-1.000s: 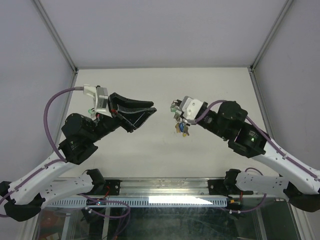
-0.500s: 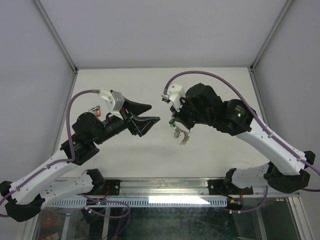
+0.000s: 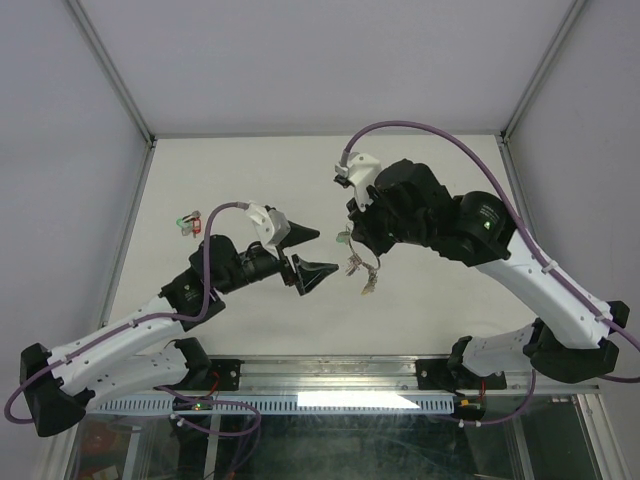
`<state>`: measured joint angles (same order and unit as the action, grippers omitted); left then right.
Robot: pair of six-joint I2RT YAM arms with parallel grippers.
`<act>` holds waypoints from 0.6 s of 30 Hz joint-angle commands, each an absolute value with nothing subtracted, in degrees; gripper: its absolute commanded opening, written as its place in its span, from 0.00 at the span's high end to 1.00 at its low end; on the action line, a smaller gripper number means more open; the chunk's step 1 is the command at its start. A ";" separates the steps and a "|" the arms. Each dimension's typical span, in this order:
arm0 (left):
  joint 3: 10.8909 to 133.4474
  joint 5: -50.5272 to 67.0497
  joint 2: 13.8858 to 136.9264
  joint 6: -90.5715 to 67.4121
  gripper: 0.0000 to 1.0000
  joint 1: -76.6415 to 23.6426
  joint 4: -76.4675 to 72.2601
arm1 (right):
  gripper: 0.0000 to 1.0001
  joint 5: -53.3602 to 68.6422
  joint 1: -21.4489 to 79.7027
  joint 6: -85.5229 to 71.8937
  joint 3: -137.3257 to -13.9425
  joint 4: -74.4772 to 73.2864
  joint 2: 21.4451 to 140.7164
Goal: Put the keys on the keyring
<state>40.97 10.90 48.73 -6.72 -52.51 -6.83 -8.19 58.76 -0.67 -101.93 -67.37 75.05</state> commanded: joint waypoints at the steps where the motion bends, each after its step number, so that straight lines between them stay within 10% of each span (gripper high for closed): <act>1: 40.03 14.38 48.99 -2.19 0.17 -52.65 -18.43 | 1.00 -7.16 58.52 -3.97 -105.18 -65.06 75.07; 18: 42.83 15.07 54.19 2.12 0.28 -52.65 -22.21 | 1.00 -2.87 58.50 -4.57 -103.74 -62.98 73.59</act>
<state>39.83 13.80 54.11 0.47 -52.51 -17.82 -4.86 58.70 -3.64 -102.45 -67.09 75.29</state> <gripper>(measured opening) 0.752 0.033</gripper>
